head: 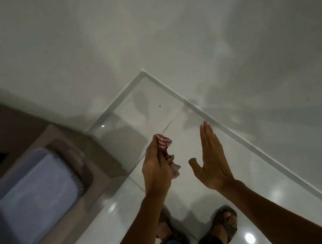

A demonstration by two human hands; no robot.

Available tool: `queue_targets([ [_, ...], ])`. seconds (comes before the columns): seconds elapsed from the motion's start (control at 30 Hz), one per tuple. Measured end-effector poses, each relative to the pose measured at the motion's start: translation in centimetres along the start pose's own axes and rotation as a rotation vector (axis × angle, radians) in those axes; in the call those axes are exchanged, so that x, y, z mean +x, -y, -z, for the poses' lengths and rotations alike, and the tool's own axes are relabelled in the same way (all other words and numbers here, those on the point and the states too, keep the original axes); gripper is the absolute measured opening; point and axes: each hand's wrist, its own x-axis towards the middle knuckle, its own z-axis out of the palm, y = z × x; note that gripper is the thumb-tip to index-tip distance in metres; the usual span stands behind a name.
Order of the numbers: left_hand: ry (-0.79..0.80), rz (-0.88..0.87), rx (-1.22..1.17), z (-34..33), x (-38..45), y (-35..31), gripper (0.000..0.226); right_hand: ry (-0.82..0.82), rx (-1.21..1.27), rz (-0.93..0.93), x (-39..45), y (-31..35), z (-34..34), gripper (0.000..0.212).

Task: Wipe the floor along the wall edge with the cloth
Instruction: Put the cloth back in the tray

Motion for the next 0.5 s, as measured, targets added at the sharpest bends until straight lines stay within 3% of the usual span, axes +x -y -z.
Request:
queue_targets([
  [0.17, -0.156, -0.053, 0.026, 10.9, -3.7, -0.9, 0.052, 0.008, 0.050, 0.193, -0.9, 11.5, -2.3, 0.105],
  [0.37, -0.387, -0.018, -0.075, 24.3, -6.8, 3.5, 0.041, -0.008, 0.046, 0.473, -3.4, 22.3, -10.3, 0.101],
  [0.5, -0.476, 0.067, -0.094, 32.1, -8.6, 8.5, 0.043, 0.040, -0.025, 0.523, -6.0, 26.7, -19.5, 0.097],
])
